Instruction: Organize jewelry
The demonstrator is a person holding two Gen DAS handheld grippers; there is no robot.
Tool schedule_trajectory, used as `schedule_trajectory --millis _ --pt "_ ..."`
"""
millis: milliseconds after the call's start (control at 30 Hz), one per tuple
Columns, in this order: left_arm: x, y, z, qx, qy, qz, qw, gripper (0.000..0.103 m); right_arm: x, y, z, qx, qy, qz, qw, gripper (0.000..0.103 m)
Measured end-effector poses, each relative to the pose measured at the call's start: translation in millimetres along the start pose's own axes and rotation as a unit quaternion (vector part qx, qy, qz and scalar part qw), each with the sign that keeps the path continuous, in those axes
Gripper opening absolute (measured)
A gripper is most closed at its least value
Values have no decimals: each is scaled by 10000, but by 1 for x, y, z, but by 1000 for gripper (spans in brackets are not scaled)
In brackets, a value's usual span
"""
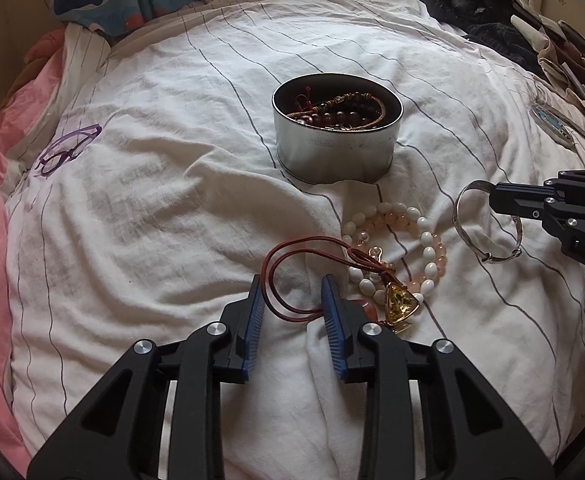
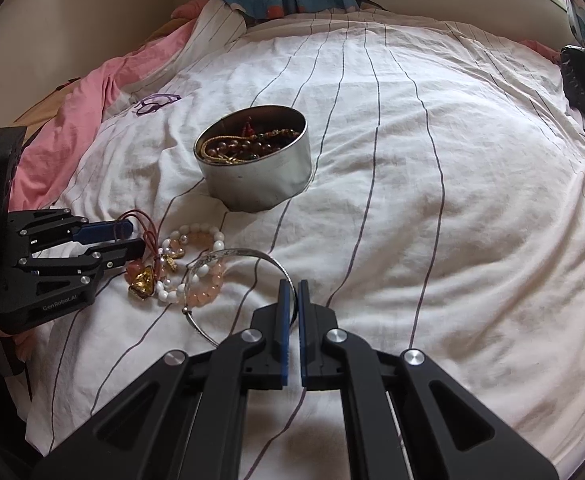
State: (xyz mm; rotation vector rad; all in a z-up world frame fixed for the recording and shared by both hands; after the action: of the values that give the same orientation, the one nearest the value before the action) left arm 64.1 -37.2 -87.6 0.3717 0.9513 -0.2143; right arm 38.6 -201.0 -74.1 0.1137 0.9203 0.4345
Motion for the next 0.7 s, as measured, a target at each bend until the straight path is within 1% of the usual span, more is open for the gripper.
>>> schedule_trajectory --millis 67,133,267,300,333,367,400,500,567,633,667,700 --pt "0 0 0 2 0 11 10000 32 2 -2 -1 29 28 -10 10000 5" --pt "1 0 0 7 7 16 10000 34 3 -5 -1 82 34 -8 10000 7" --pt "1 0 0 29 5 26 10000 36 3 -7 -2 142 29 -1 9999 10" --pt "1 0 0 34 3 30 10000 37 2 -7 -1 143 21 -17 9999 15" --pt "1 0 0 39 3 35 10000 38 2 -7 -1 134 18 -30 9999 19" --pt "1 -1 0 44 0 40 10000 39 3 -6 -1 131 13 -32 9999 25" --pt "1 -1 0 48 -4 44 10000 40 3 -6 -1 127 17 -41 9999 26" --pt "1 -1 0 52 -18 52 10000 41 8 -8 -5 158 157 -87 9997 27" --pt "1 -2 0 96 -33 78 9999 41 16 -10 -11 170 376 -147 9990 27" --pt "2 -5 0 168 -57 101 9998 41 19 -9 -14 92 439 -210 9988 27" --pt "2 -7 0 215 -75 112 9997 41 19 -7 -13 35 466 -216 9987 24" --pt "1 -8 0 263 -100 122 9995 41 19 -5 -14 -9 480 -184 9987 17"
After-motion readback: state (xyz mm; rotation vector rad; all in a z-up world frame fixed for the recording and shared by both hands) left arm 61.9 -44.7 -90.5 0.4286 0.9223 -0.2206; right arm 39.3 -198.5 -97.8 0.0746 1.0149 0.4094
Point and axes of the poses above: each gripper's, at about its wrist camera, not at the fingertips, and x roughly the way its jaws point, y to its left, z to its top, the point moved 7 cm from there along x, roughly the way its jaws point, and after that the axes turned 11 degrees about z, right-handed, at the moved point
